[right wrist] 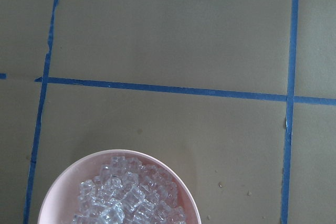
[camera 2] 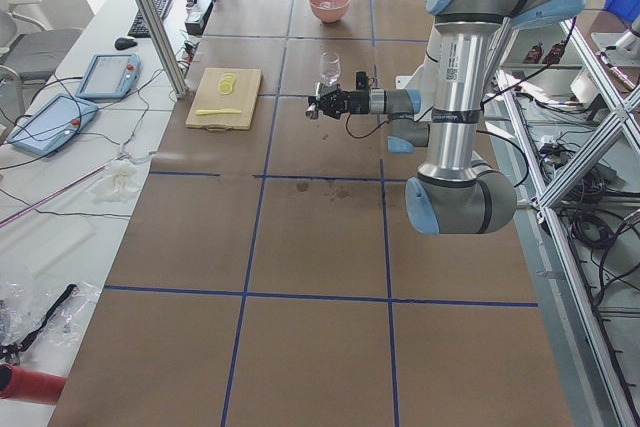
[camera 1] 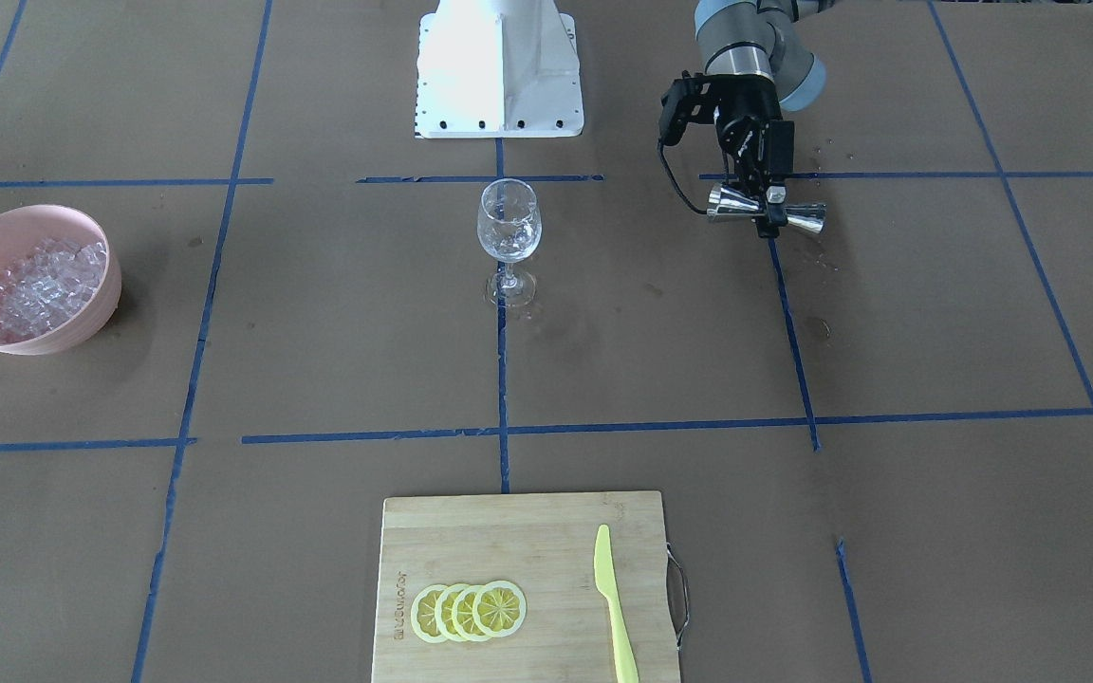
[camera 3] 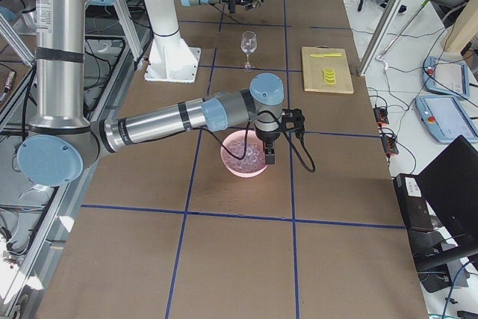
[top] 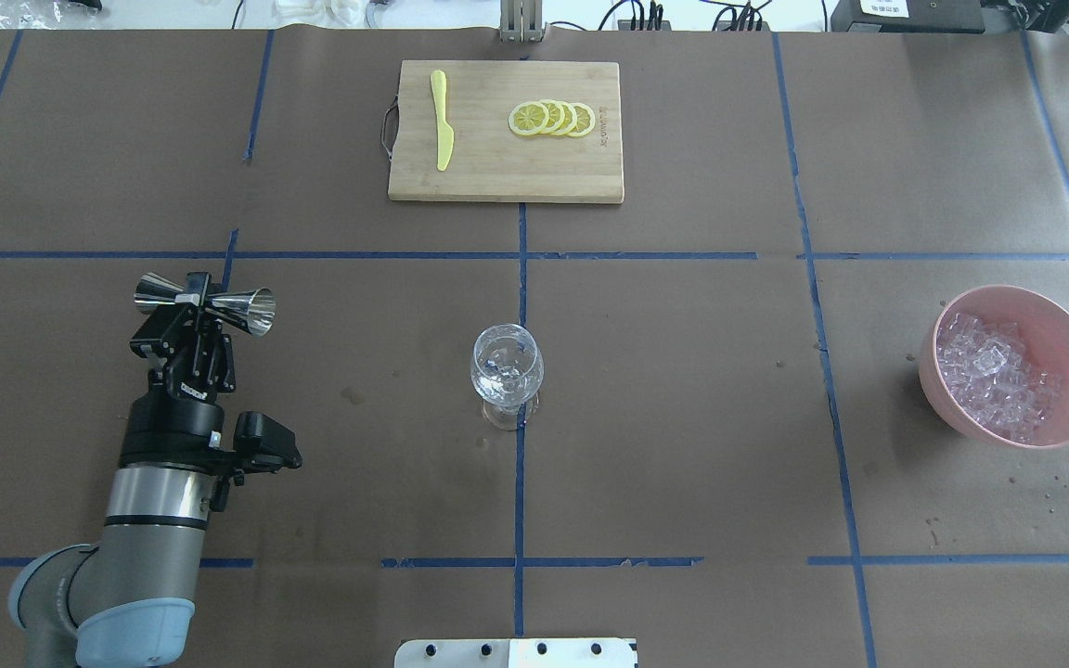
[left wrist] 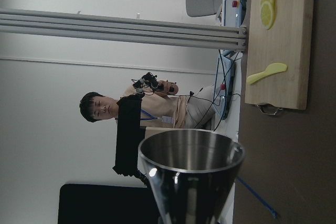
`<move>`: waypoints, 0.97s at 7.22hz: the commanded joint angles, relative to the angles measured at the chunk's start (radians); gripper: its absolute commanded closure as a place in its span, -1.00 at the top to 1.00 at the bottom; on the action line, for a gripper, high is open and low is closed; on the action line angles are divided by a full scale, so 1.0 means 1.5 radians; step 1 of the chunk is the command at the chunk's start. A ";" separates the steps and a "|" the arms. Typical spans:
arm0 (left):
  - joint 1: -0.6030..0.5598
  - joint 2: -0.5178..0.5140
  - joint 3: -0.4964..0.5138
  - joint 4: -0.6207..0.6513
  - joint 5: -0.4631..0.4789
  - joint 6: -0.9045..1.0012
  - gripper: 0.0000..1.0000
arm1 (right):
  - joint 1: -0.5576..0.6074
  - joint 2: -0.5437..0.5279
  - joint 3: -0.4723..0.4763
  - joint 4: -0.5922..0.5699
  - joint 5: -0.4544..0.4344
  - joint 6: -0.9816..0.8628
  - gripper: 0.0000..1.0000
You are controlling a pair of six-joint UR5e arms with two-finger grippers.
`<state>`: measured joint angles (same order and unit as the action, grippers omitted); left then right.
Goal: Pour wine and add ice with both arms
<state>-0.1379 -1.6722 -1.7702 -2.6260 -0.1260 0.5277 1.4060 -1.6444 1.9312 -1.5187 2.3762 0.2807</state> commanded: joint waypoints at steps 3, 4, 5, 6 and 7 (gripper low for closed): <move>-0.017 0.096 0.014 -0.148 -0.029 -0.002 -1.00 | -0.043 -0.002 -0.004 -0.001 -0.027 0.029 1.00; -0.018 0.113 0.018 -0.178 -0.032 -0.002 -1.00 | -0.076 -0.002 -0.004 0.016 -0.042 0.085 1.00; -0.024 0.120 0.019 -0.188 -0.048 -0.002 -1.00 | -0.110 -0.020 -0.004 0.079 -0.070 0.142 1.00; -0.027 0.127 0.020 -0.200 -0.051 -0.002 -1.00 | -0.145 -0.033 -0.004 0.149 -0.086 0.228 1.00; -0.029 0.128 0.020 -0.208 -0.060 -0.002 -1.00 | -0.179 -0.050 -0.006 0.194 -0.098 0.295 0.99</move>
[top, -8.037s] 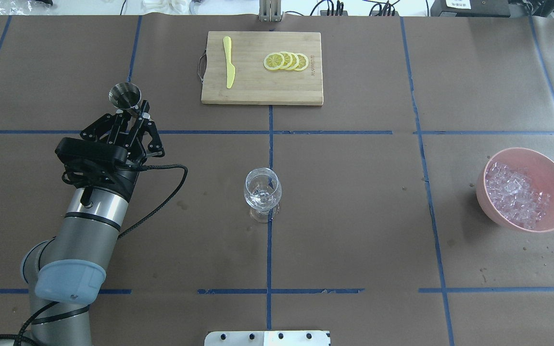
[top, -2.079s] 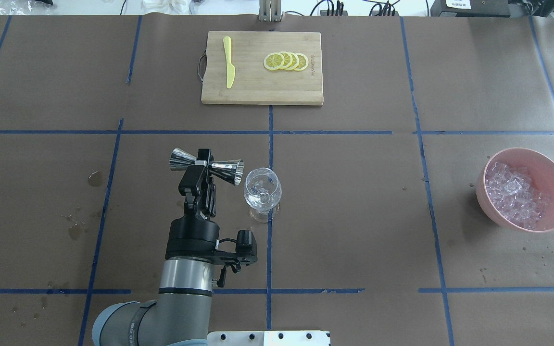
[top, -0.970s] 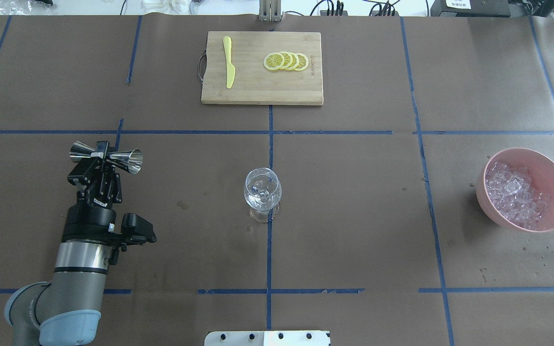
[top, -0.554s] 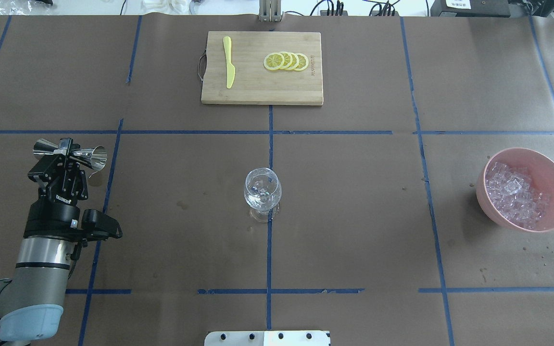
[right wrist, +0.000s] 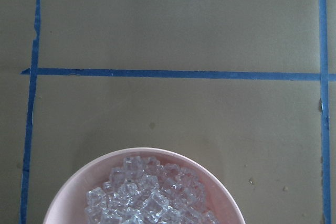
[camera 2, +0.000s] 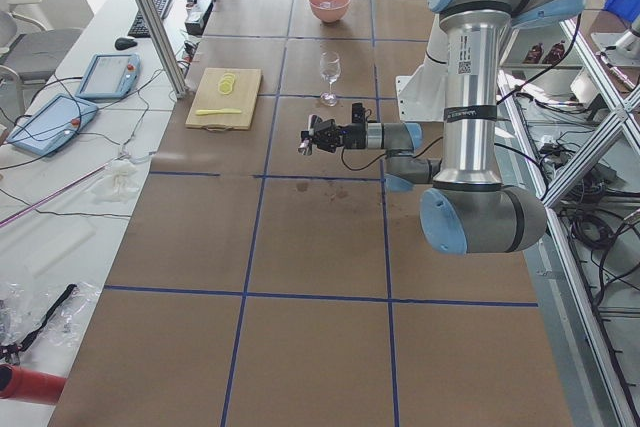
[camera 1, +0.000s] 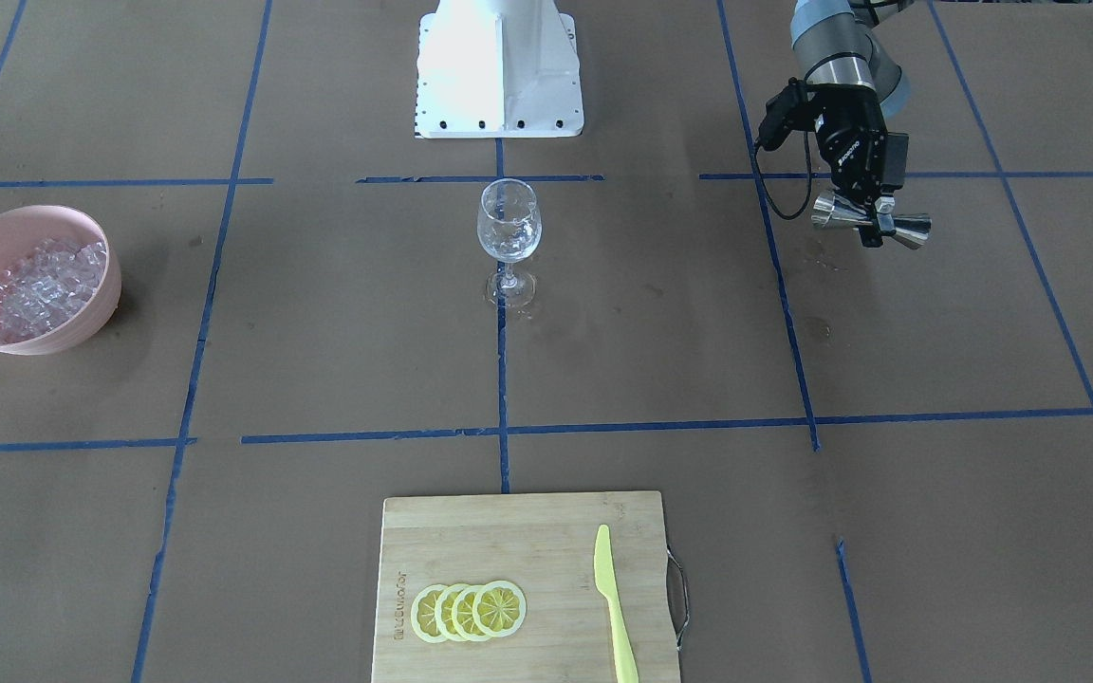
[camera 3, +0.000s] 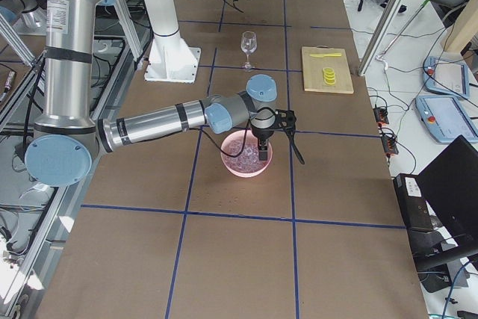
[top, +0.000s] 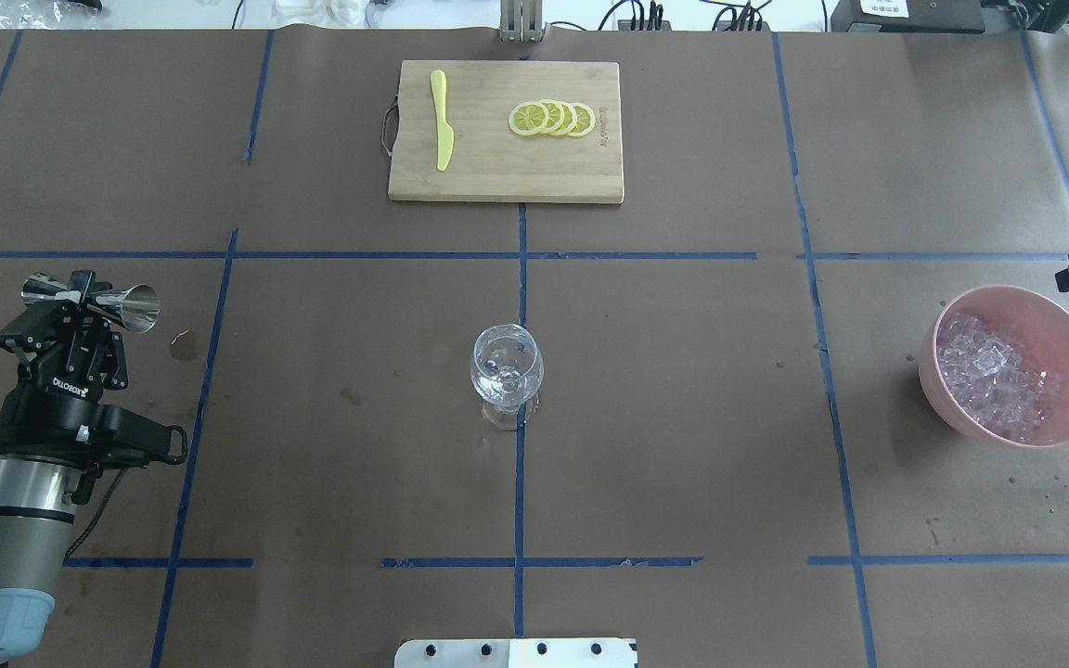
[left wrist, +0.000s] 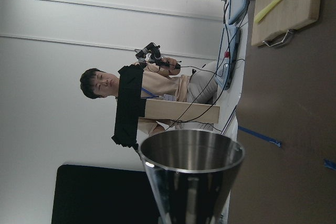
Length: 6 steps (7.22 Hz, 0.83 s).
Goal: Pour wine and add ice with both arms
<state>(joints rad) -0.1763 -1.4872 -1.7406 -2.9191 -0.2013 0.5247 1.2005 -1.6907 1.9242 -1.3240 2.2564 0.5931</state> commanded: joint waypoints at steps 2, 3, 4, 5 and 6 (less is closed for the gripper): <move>-0.009 0.013 0.001 -0.021 -0.012 0.000 -1.00 | -0.080 -0.025 -0.004 0.094 -0.038 0.132 0.98; -0.009 0.014 0.002 -0.027 -0.012 0.000 -1.00 | -0.100 -0.025 -0.004 0.095 -0.058 0.143 0.96; -0.010 0.014 0.002 -0.028 -0.012 0.000 -1.00 | -0.115 -0.025 -0.005 0.095 -0.065 0.145 0.94; -0.011 0.014 0.005 -0.028 -0.012 0.000 -1.00 | -0.130 -0.024 -0.011 0.095 -0.072 0.145 0.92; -0.013 0.014 0.005 -0.029 -0.016 0.000 -1.00 | -0.149 -0.024 -0.012 0.095 -0.087 0.145 0.84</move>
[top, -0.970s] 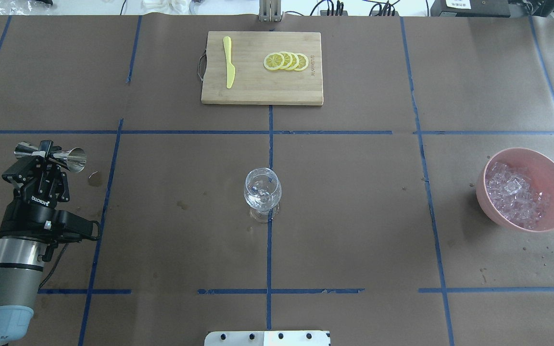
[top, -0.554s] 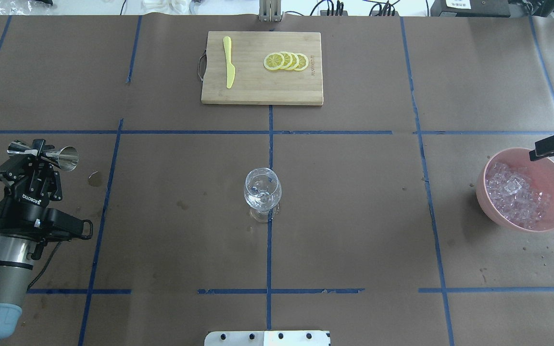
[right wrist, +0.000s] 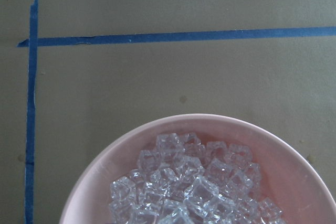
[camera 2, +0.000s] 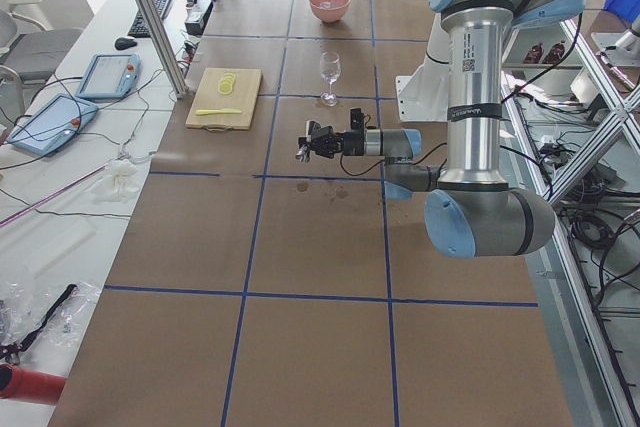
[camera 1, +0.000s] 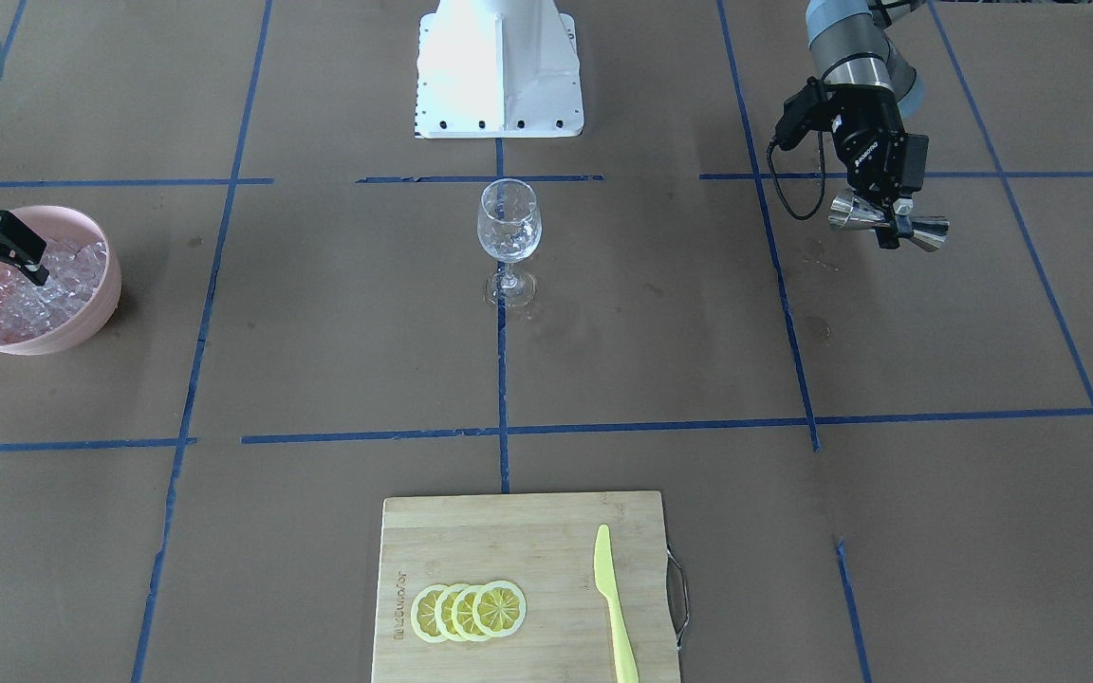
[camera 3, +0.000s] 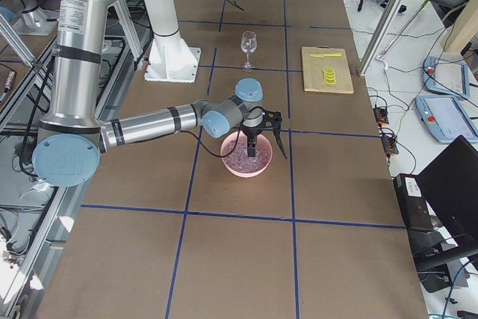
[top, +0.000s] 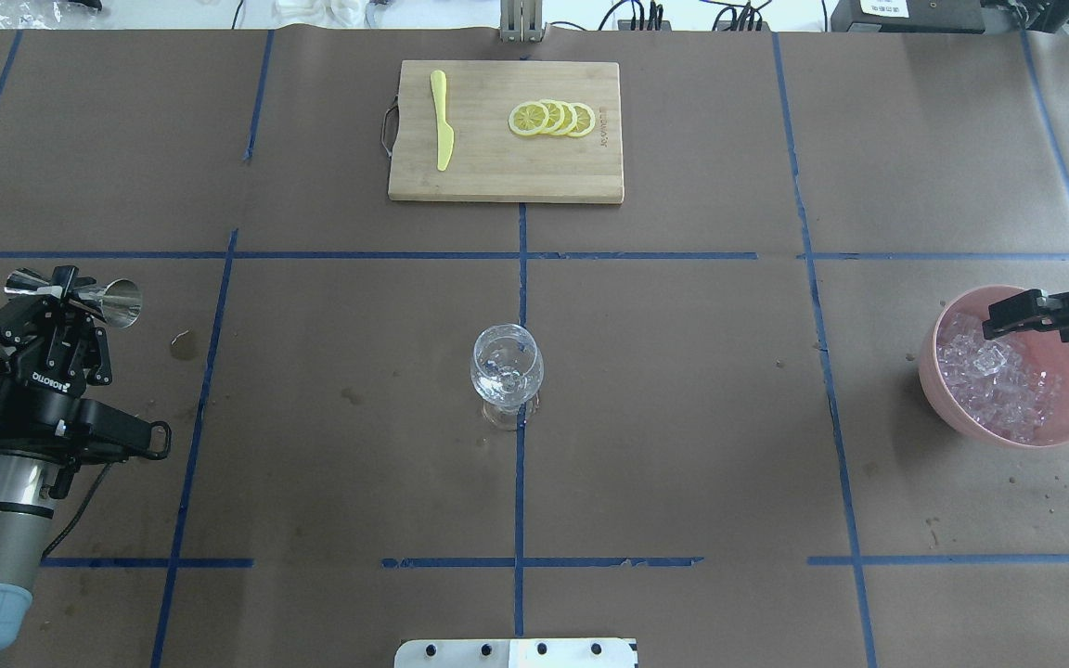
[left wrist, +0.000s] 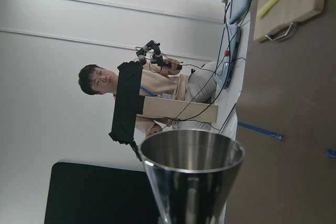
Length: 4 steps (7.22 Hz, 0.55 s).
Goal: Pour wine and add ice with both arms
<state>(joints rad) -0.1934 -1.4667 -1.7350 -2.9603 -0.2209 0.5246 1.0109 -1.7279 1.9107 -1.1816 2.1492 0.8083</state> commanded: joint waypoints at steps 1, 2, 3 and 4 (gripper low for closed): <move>-0.003 0.001 0.002 -0.003 -0.005 0.000 -1.00 | -0.036 0.004 -0.008 0.001 -0.015 0.000 0.80; -0.005 0.001 0.004 -0.004 -0.006 0.000 -1.00 | -0.044 0.008 -0.013 0.002 -0.015 -0.002 0.75; -0.005 0.000 0.004 -0.004 -0.006 0.000 -1.00 | -0.049 0.008 -0.019 0.004 -0.016 -0.004 0.69; -0.006 0.000 0.005 -0.005 -0.006 0.000 -1.00 | -0.050 0.008 -0.021 0.004 -0.017 -0.006 0.66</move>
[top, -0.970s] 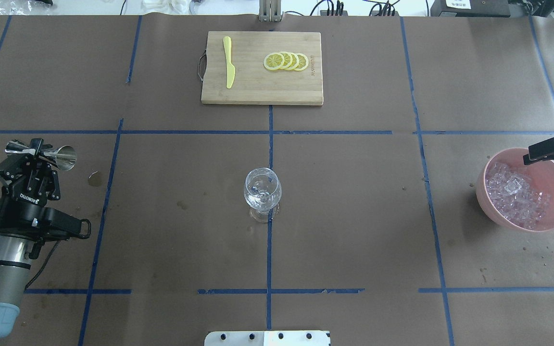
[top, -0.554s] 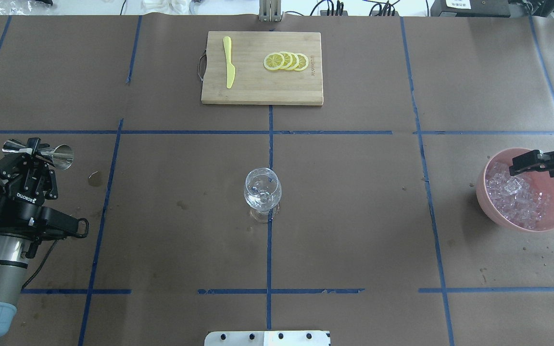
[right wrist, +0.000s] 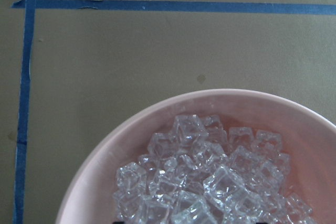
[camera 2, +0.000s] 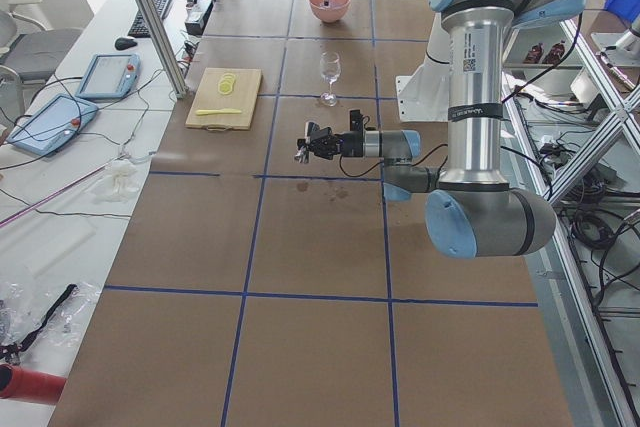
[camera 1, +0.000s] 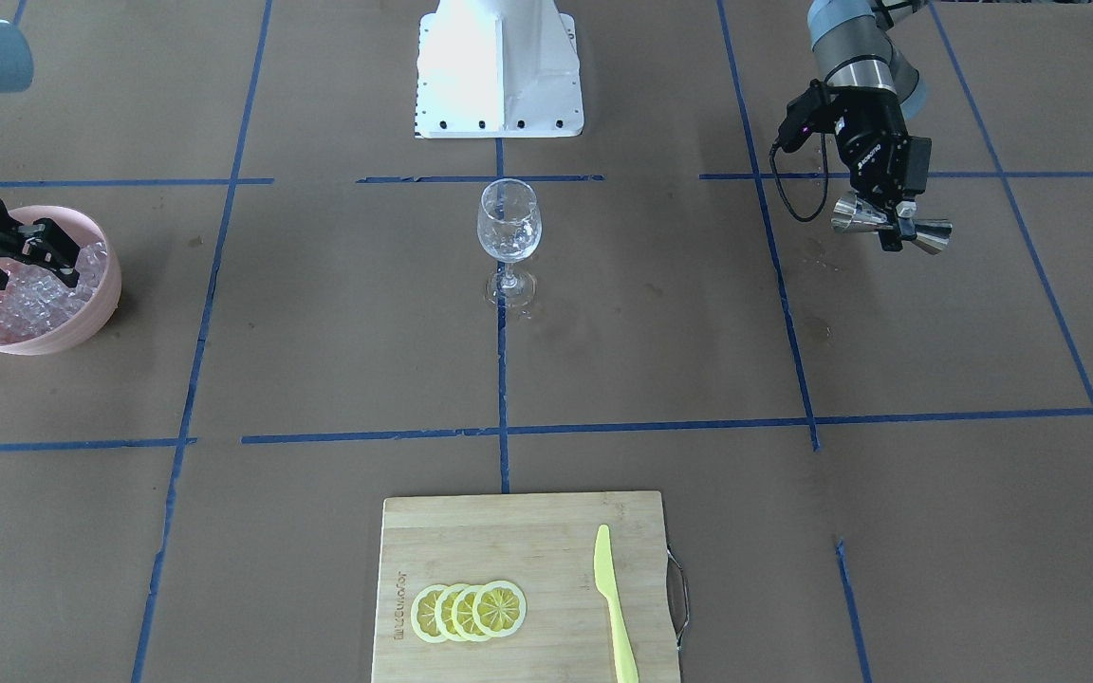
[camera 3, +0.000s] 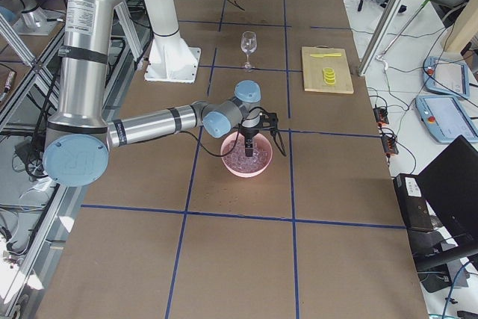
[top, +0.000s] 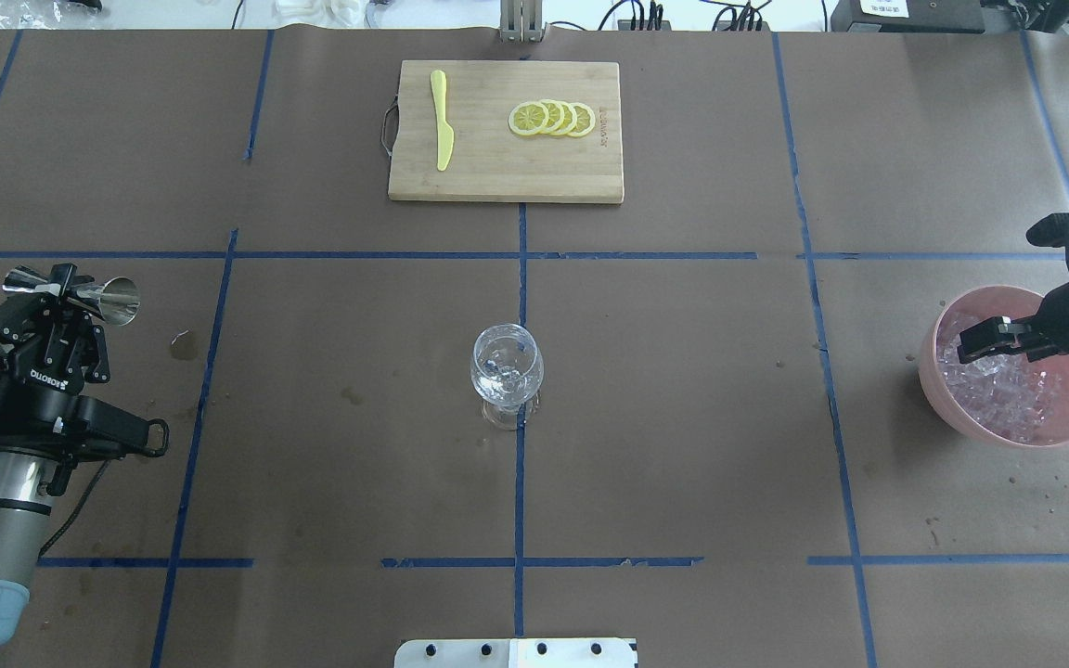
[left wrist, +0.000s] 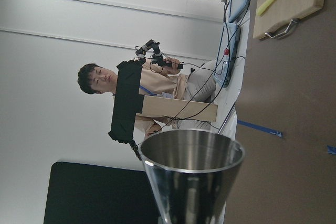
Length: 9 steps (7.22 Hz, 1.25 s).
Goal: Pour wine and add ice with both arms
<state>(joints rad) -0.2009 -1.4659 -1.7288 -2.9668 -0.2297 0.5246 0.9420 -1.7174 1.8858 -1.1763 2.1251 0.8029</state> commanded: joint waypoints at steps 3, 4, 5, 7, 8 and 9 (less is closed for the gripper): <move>0.000 0.000 0.001 -0.005 0.000 0.000 -1.00 | -0.005 0.001 -0.015 0.001 -0.001 -0.003 0.31; 0.000 0.000 0.001 -0.005 0.000 -0.001 -1.00 | -0.005 0.001 -0.015 0.001 -0.001 -0.003 0.02; -0.001 0.000 0.001 -0.006 0.000 -0.001 -1.00 | -0.005 0.001 -0.015 0.001 -0.001 -0.006 -0.23; -0.001 -0.001 0.001 -0.006 0.000 -0.001 -1.00 | -0.005 0.001 -0.015 0.001 -0.001 -0.011 -0.75; -0.001 -0.001 0.001 -0.006 0.000 -0.002 -1.00 | -0.004 0.000 -0.013 0.000 -0.001 -0.021 -0.99; 0.000 -0.002 0.001 -0.006 0.000 -0.002 -1.00 | -0.003 0.000 -0.009 0.000 -0.001 -0.033 -1.00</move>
<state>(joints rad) -0.2022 -1.4682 -1.7273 -2.9759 -0.2301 0.5221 0.9355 -1.7175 1.8669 -1.1760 2.1230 0.7734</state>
